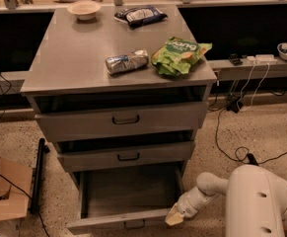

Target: Close bottom drawer

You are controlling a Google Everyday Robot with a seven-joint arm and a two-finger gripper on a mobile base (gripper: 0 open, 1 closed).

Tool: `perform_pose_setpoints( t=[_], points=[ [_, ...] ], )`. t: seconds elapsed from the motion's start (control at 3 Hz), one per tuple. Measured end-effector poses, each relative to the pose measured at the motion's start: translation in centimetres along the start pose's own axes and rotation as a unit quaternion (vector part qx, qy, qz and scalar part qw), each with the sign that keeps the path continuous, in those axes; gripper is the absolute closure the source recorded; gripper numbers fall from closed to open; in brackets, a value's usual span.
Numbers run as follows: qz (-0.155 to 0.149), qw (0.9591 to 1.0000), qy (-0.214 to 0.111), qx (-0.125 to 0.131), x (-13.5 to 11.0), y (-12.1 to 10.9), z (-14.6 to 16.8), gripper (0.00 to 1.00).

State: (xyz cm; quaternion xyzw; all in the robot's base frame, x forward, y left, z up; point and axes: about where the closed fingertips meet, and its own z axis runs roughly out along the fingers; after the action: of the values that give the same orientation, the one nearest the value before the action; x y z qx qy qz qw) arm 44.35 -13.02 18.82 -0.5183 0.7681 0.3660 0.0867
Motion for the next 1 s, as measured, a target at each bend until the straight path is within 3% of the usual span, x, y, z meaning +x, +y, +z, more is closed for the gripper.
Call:
perform_pose_setpoints(
  t=[0.67,1.0],
  points=[
    [-0.005,1.0000,-0.003,0.002,-0.37,-0.49,0.06,0.65],
    [-0.007,1.0000,-0.005,0.004,-0.59,-0.87,0.09,0.42]
  ],
)
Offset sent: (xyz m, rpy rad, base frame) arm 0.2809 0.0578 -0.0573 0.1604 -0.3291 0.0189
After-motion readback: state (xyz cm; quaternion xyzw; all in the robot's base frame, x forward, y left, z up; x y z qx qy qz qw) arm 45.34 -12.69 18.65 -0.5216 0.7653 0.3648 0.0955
